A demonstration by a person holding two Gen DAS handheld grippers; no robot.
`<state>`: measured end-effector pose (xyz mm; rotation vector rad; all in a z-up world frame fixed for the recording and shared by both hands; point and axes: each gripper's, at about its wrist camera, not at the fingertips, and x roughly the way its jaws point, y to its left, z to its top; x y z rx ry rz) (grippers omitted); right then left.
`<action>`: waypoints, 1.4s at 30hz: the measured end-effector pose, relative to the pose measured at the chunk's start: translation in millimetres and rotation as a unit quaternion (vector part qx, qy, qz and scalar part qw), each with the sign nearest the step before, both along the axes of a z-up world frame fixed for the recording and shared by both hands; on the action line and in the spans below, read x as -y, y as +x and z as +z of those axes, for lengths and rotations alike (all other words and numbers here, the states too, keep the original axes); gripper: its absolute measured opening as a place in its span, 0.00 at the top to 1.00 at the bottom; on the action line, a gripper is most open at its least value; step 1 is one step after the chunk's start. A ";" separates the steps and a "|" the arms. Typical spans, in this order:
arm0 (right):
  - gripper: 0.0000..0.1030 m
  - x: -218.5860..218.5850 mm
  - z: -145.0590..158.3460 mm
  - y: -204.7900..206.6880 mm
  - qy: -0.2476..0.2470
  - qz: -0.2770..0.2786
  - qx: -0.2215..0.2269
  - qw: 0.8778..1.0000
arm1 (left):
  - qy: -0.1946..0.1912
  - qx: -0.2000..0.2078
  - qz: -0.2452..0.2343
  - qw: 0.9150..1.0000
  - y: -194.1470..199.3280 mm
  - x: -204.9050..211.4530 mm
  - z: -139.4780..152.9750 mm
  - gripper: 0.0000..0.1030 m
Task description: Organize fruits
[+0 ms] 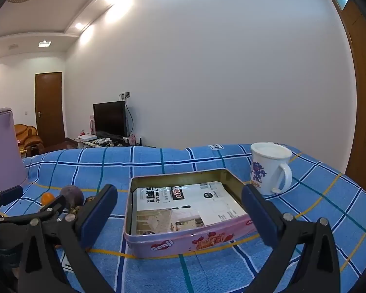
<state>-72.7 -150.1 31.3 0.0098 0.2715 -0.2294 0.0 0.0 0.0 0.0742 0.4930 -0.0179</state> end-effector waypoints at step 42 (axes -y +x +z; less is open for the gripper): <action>0.00 1.3 -3.5 4.4 -0.005 -0.001 -0.021 1.000 | -0.013 -0.004 -0.018 1.000 -2.4 -1.3 1.5 0.13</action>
